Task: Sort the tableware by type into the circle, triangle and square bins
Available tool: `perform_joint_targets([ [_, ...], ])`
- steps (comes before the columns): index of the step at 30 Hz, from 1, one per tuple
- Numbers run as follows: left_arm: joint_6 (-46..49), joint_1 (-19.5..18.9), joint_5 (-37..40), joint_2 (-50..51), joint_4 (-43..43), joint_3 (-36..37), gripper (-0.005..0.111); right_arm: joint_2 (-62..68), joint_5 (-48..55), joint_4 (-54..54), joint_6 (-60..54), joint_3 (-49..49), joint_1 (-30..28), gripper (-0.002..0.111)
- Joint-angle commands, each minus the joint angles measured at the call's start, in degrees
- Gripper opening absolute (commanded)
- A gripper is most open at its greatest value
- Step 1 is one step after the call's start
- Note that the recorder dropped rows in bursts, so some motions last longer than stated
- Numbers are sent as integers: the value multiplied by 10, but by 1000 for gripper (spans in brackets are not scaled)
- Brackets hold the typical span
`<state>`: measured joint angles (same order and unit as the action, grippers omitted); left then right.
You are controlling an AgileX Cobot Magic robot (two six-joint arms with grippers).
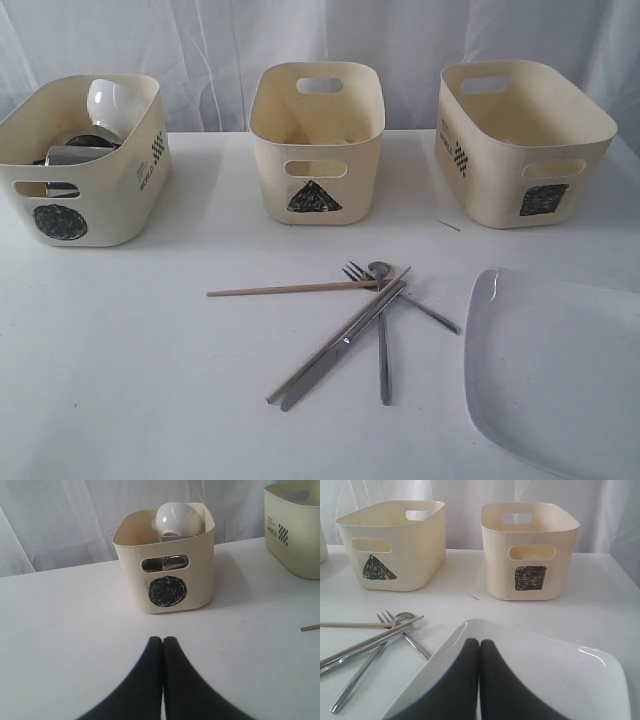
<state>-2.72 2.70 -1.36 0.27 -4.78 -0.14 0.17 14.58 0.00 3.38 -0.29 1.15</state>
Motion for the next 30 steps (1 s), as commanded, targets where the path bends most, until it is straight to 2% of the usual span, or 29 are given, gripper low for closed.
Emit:
perform_joint_targets([
  [1, 0, 0, 1, -3, 3, 1, 0, -2, -5, 0, 1, 3, 1, 0],
  [4, 0, 0, 1, -3, 3, 1, 0, -2, -5, 0, -1, 3, 1, 0],
  [7, 0, 0, 1, -3, 3, 1, 0, -2, -16, 96, 104, 3, 1, 0],
  [9, 0, 0, 1, -3, 3, 1, 0, -2, -8, 156, 122, -9, 1, 0],
  [12, 0, 0, 1, -3, 3, 1, 0, -2, 40, 233, 81, -57, 1, 0],
  [16, 0, 0, 1, -3, 3, 1, 0, -2, 82, 267, 7, -115, 1, 0],
  [22, 0, 0, 1, -3, 3, 1, 0, -2, -1, 291, 24, -133, 1, 0],
  [24, 0, 0, 1, -3, 3, 1, 0, 2, 67, 284, -19, -169, 1, 0],
  [25, 0, 0, 1, -3, 3, 1, 0, 39, 128, 292, -71, -197, 1, 0],
  [28, 0, 0, 1, -3, 3, 1, 0, 134, 190, 312, -172, -247, 1, 1],
  [29, 0, 0, 1, -3, 3, 1, 0, 173, 213, 315, -209, -270, 1, 3],
  [30, 0, 0, 1, -3, 3, 1, 0, 260, 259, 314, -279, -324, 7, 11],
])
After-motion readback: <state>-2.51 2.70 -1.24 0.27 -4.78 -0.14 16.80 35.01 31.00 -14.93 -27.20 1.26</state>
